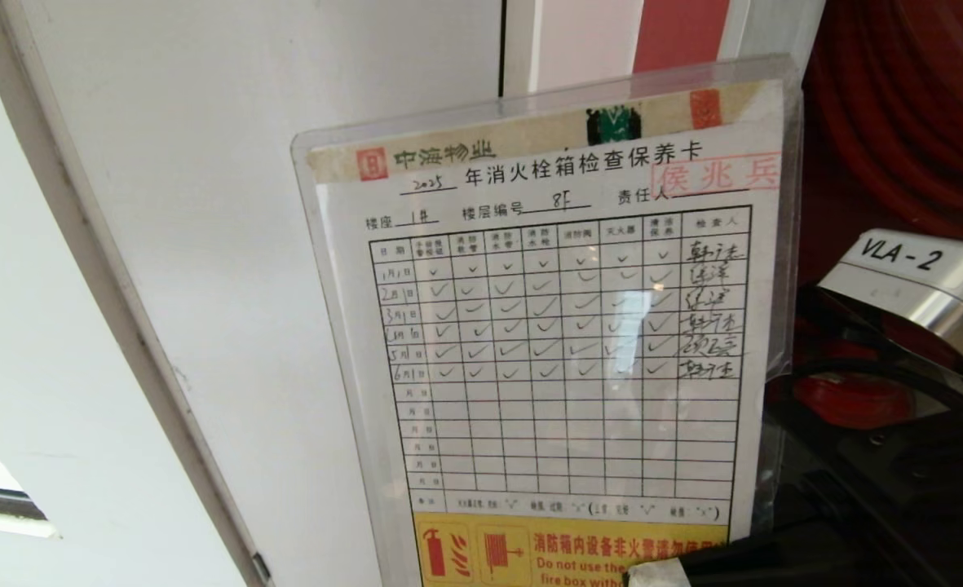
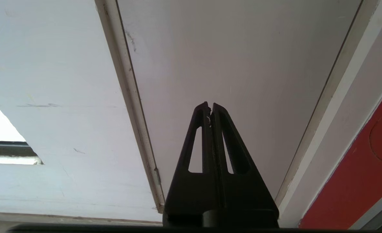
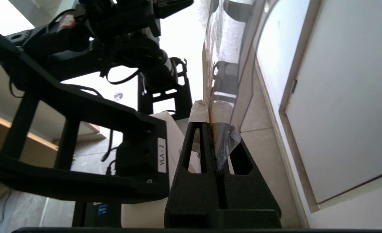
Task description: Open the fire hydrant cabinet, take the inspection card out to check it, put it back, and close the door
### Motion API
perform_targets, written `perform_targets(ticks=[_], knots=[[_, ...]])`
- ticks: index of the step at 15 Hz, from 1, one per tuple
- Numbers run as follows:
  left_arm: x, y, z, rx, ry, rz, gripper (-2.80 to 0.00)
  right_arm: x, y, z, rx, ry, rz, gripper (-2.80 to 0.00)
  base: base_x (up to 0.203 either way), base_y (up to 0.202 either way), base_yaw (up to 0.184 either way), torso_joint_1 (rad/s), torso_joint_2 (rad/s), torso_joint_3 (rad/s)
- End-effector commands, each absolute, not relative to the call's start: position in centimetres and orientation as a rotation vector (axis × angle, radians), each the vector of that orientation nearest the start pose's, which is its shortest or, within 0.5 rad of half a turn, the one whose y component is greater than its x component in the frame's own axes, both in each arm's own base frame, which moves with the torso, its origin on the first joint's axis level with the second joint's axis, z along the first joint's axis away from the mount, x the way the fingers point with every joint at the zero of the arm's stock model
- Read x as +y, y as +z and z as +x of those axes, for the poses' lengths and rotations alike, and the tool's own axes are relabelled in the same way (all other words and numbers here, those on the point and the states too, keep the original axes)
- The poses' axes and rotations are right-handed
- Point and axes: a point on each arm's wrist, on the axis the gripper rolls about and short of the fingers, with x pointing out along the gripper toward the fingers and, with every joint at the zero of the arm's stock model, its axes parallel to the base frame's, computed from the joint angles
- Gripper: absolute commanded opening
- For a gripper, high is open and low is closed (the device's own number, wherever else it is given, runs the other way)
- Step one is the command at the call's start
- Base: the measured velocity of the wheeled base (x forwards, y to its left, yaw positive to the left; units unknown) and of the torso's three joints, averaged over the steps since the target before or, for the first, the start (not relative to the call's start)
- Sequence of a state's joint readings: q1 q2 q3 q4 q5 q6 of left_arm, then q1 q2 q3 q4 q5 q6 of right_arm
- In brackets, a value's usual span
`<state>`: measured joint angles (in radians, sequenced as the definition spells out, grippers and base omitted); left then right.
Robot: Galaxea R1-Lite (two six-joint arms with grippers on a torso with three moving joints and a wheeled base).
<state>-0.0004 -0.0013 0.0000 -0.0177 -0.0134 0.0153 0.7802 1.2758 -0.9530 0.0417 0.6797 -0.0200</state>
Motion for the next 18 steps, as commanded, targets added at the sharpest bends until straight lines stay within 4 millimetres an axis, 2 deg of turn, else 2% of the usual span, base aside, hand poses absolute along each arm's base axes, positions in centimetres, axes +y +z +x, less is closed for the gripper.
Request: perform_targets(ticks=[1,12,18], knots=[[0.0,7.6,-2.2,-0.013,-0.014,0.015,-2.8,14.2,27.2,12.2,0.364,1.48,-0.03,-2.8,0.0,0.0,0.0,0.0,0.0,0.0],[0.0,7.6,-2.2,-0.013,-0.015,0.015,-2.8,13.1,27.3,11.1,0.344,1.515,-0.023,-2.8,0.0,0.0,0.0,0.0,0.0,0.0],[0.0,7.6,-2.2,-0.014,-0.015,0.015,-2.8,13.2,27.3,11.1,0.341,1.523,-0.021,-2.8,0.0,0.0,0.0,0.0,0.0,0.0]])
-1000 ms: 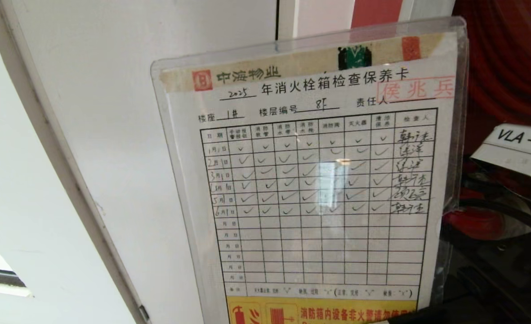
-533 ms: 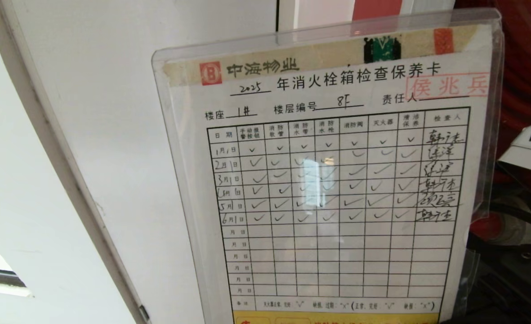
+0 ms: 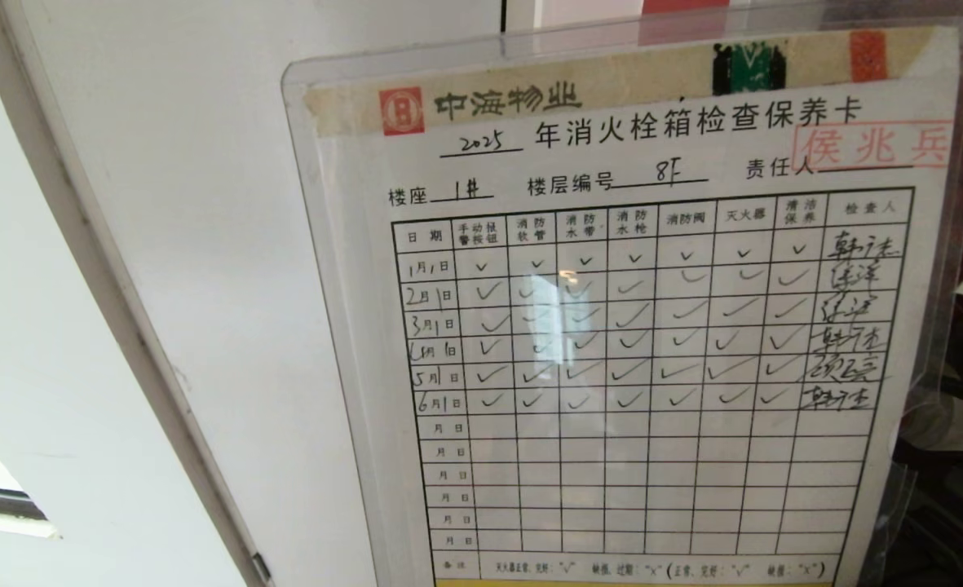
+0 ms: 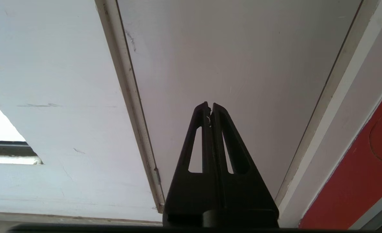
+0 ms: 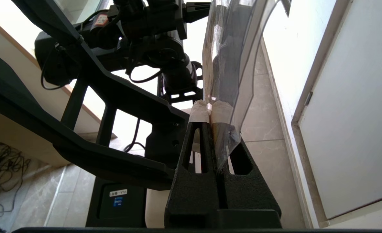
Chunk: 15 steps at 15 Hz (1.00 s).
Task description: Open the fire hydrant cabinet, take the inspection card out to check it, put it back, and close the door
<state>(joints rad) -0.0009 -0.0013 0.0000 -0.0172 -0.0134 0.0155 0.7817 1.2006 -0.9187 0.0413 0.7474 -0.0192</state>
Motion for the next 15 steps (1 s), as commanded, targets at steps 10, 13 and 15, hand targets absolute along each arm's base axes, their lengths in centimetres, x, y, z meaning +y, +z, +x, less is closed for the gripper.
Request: perform_targets(ticks=[10,13,15], knots=[[0.0,7.6,-2.2,-0.013,-0.015,0.015,-2.8,16.1,27.6,13.1,0.37,1.577,-0.023,-2.8,0.0,0.0,0.0,0.0,0.0,0.0],[0.0,7.6,-2.2,-0.013,-0.015,0.015,-2.8,17.1,27.6,13.6,0.381,1.589,-0.028,-2.8,0.0,0.0,0.0,0.0,0.0,0.0],[0.0,7.6,-2.2,-0.014,-0.014,0.015,-2.8,17.4,27.2,14.0,0.399,1.585,-0.029,-2.8,0.0,0.0,0.0,0.0,0.0,0.0]])
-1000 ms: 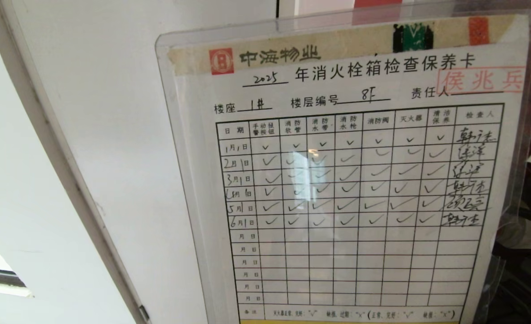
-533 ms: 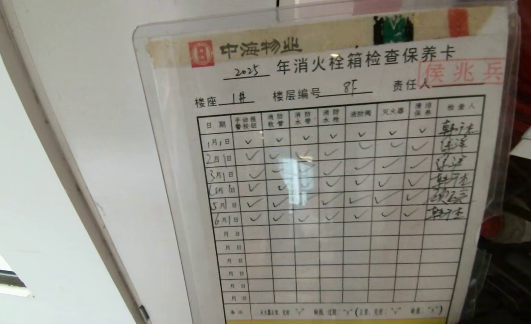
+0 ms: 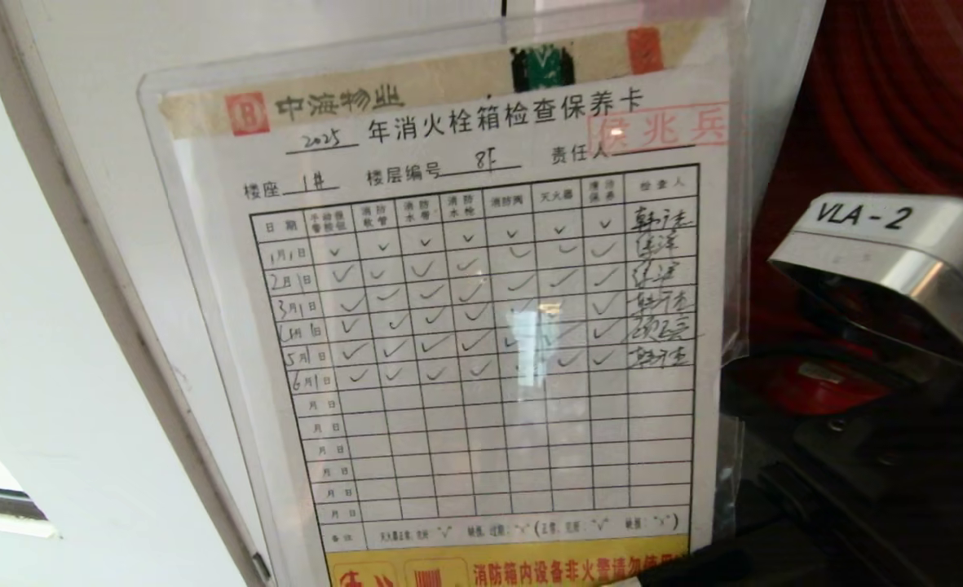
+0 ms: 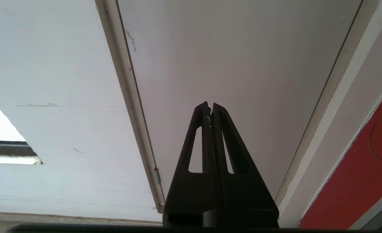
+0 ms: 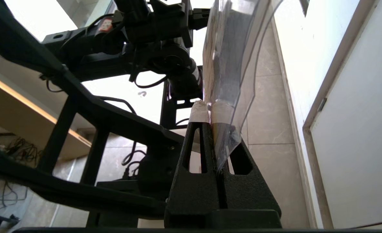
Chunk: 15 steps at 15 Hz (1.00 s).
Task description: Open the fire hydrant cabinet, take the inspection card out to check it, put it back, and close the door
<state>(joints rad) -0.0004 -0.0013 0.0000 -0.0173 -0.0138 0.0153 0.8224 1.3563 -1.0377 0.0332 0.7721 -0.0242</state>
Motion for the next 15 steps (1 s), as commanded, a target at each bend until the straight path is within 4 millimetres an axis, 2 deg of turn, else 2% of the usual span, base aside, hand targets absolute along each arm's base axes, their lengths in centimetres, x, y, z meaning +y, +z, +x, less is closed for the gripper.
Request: perform_targets(ticks=[1,9,15], knots=[[0.0,7.6,-2.2,-0.014,-0.015,0.015,-2.8,17.5,27.1,14.1,0.404,1.584,-0.029,-2.8,0.0,0.0,0.0,0.0,0.0,0.0],[0.0,7.6,-2.2,-0.014,-0.014,0.015,-2.8,17.0,27.0,13.7,0.414,1.57,-0.028,-2.8,0.0,0.0,0.0,0.0,0.0,0.0],[0.0,7.6,-2.2,-0.013,-0.014,0.015,-2.8,13.4,27.1,11.7,0.396,1.46,0.002,-2.8,0.0,0.0,0.0,0.0,0.0,0.0]])
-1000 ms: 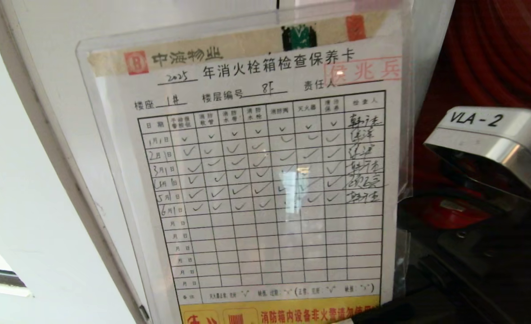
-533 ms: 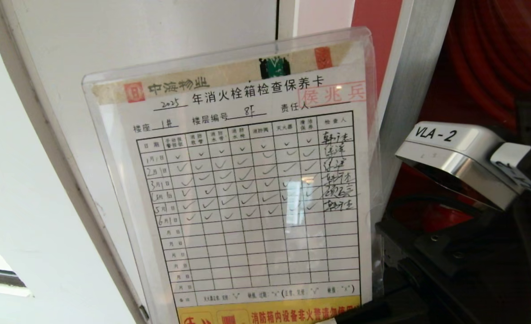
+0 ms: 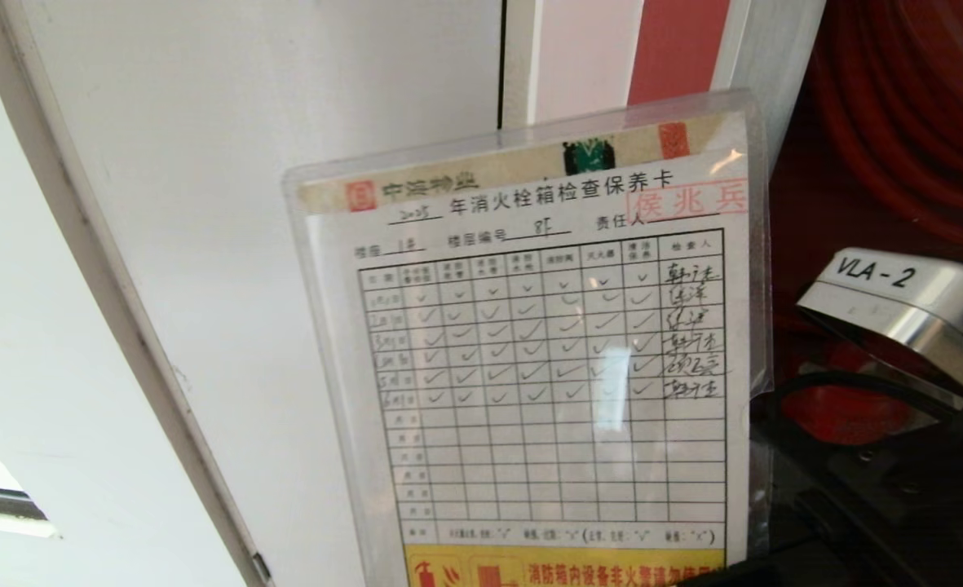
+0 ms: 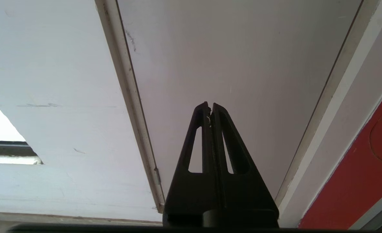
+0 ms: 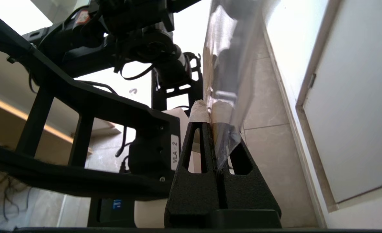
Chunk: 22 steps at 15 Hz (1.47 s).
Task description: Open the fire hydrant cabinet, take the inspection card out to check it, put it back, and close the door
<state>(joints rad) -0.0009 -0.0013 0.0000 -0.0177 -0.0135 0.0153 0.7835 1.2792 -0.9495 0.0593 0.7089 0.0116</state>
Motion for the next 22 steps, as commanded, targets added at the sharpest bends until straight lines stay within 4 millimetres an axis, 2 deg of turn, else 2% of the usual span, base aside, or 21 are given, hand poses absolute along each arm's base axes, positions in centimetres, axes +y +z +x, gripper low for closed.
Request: perform_targets(ticks=[1,4,8,11,17,19,22], knots=[[0.0,7.6,-2.2,-0.014,-0.015,0.015,-2.8,12.6,27.4,11.2,0.386,1.446,0.007,-2.8,0.0,0.0,0.0,0.0,0.0,0.0],[0.0,7.6,-2.2,-0.013,-0.014,0.015,-2.8,10.2,27.7,9.5,0.386,1.384,0.012,-2.8,0.0,0.0,0.0,0.0,0.0,0.0],[0.0,7.6,-2.2,-0.014,-0.014,0.015,-2.8,7.4,27.1,8.0,0.35,1.213,0.015,-2.8,0.0,0.0,0.0,0.0,0.0,0.0],[0.0,7.5,-2.2,-0.013,-0.015,0.015,-2.8,5.9,26.6,6.8,0.372,1.03,-0.012,-2.8,0.0,0.0,0.0,0.0,0.0,0.0],[0.0,7.6,-2.2,-0.014,-0.014,0.015,-2.8,3.5,27.2,4.1,0.38,0.821,-0.054,-2.8,0.0,0.0,0.0,0.0,0.0,0.0],[0.0,7.6,-2.2,-0.013,-0.015,0.015,-2.8,2.9,27.1,3.8,0.392,0.7,-0.114,-2.8,0.0,0.0,0.0,0.0,0.0,0.0],[0.0,7.6,-2.2,-0.013,-0.015,0.015,-2.8,2.3,26.8,3.7,0.399,0.542,-0.299,-2.8,0.0,0.0,0.0,0.0,0.0,0.0]])
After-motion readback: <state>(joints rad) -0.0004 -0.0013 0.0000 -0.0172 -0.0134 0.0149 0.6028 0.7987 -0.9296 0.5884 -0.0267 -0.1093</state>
